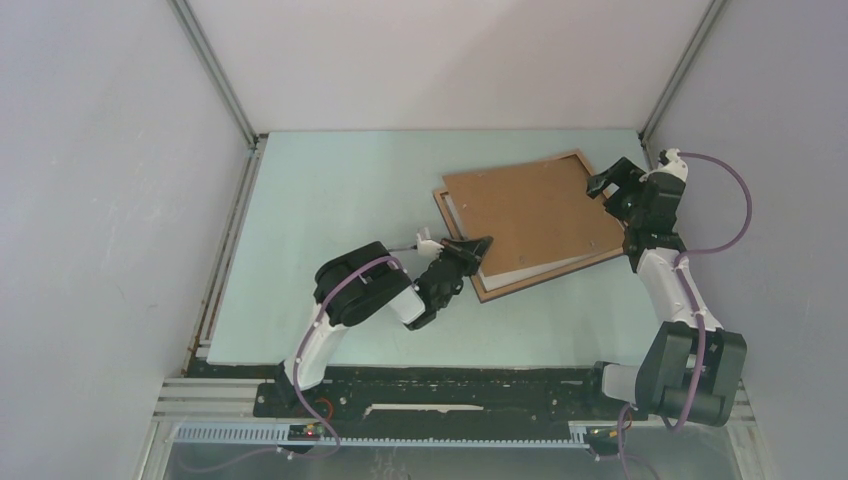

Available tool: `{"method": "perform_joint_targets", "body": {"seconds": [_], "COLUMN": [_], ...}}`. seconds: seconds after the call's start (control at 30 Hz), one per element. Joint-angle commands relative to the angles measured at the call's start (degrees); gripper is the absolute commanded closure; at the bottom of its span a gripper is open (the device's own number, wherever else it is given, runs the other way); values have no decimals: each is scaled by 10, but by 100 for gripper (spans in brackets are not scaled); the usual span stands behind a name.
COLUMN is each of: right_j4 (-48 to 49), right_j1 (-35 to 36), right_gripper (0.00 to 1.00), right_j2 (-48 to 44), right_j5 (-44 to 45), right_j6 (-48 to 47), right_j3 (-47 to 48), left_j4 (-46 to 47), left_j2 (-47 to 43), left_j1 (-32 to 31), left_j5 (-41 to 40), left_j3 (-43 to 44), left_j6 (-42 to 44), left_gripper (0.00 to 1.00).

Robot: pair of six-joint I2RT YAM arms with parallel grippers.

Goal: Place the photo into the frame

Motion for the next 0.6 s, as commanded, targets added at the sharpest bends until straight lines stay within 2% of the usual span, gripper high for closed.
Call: {"method": "perform_joint_targets", "body": {"seconds": [0.0,0.27,0.33,0.43,0.57], "right_j4": [21,15,11,6,-9], "right_j1": [-6,-9,-12,-14,-14], "right_gripper": [0,0,0,0,0], "right_j2": [1,-4,-10,-22,-38], "right_j5": [-3,-3,-7,-13,-6], "right_j6": [3,-1,-1,-6,-18], "right_j3": [-1,-1,-1,-1,-1], "left_j4": [15,-16,-36,-126,-224], "left_j2": [-8,-10,-22,-59,-98], "left_j1": [-3,-11,-11,-10,-1], "left_j5": [-24,-13,-2,24,71], "left_j3": [40,51,44,39,41], "left_j6": [14,-21,-20,-24,-11], "left_gripper": [100,91,84,70,60]}}
